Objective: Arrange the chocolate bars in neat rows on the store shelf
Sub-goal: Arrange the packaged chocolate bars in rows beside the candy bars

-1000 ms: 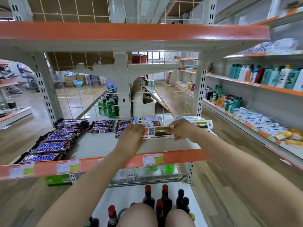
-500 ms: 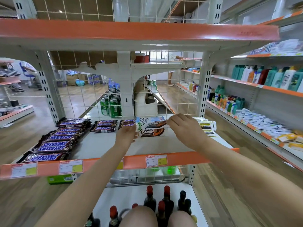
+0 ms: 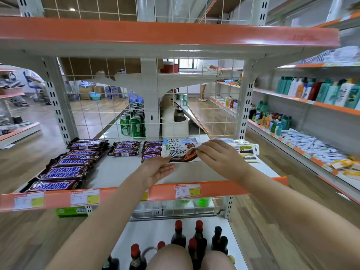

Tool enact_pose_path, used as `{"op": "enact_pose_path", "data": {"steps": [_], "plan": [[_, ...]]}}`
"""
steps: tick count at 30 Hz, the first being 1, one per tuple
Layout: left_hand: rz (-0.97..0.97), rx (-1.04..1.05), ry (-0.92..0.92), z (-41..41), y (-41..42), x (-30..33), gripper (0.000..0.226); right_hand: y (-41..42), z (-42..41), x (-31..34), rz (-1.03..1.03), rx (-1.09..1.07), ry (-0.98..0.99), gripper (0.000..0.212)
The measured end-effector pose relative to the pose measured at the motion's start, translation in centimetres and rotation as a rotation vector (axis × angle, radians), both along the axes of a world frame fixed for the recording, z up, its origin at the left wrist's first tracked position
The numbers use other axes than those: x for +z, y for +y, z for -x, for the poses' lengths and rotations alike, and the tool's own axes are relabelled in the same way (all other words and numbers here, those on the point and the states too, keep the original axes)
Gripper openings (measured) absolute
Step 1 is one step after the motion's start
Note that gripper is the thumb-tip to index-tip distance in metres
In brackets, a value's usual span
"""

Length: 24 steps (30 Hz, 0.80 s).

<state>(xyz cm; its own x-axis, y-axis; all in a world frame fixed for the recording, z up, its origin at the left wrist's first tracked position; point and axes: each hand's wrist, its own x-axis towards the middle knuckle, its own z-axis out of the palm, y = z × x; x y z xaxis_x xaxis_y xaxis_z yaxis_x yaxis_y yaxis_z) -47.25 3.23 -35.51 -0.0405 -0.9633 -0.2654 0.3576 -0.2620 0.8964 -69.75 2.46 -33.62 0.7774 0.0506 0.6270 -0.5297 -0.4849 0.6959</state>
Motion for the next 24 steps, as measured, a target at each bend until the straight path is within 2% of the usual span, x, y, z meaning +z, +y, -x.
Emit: {"op": "enact_pose_path", "data": {"steps": [3,5,7,8,10,12,14,15,17,20,24], "plan": [[0.002,0.049,0.066,-0.1,-0.2,-0.2,0.009,-0.6,0.4,-0.5,-0.012,-0.058,-0.009,0.021],[0.025,0.084,0.069,-0.2,-0.4,-0.4,0.008,-1.0,0.8,-0.9,-0.088,-0.157,-0.112,0.032],[0.063,0.114,0.054,-0.4,-0.6,-0.8,0.008,-1.2,0.7,-0.7,-0.270,-0.275,-0.324,0.045],[0.085,0.125,0.051,-0.5,-0.7,-1.0,0.009,-1.1,0.5,-0.6,-0.421,-0.331,-0.453,0.042],[0.126,0.139,0.049,-0.7,-1.0,-1.3,0.011,-0.8,0.0,0.3,-0.865,-0.373,-0.727,0.027],[0.156,0.145,0.048,-0.7,-1.1,-1.4,0.012,-0.7,-0.7,1.3,-1.333,-0.339,-0.972,0.031],[0.170,0.156,0.052,-0.6,-1.2,-1.5,0.014,-0.6,-1.3,2.0,-1.673,-0.296,-1.067,0.040],[0.174,0.157,0.047,-0.5,-1.2,-1.5,0.015,-0.5,-1.4,2.0,-1.763,-0.290,-1.066,0.041],[0.179,0.150,0.036,-0.2,-1.1,-1.5,0.013,-0.6,-1.5,1.4,-1.818,-0.282,-1.038,0.036],[0.184,0.117,0.027,0.0,-0.7,-1.5,0.011,-0.7,-1.6,0.8,-1.782,-0.170,-1.077,0.020],[0.189,0.098,-0.043,-0.3,-0.4,-1.5,0.007,-1.0,-1.3,0.8,-1.700,-0.120,-1.059,0.021]]}}
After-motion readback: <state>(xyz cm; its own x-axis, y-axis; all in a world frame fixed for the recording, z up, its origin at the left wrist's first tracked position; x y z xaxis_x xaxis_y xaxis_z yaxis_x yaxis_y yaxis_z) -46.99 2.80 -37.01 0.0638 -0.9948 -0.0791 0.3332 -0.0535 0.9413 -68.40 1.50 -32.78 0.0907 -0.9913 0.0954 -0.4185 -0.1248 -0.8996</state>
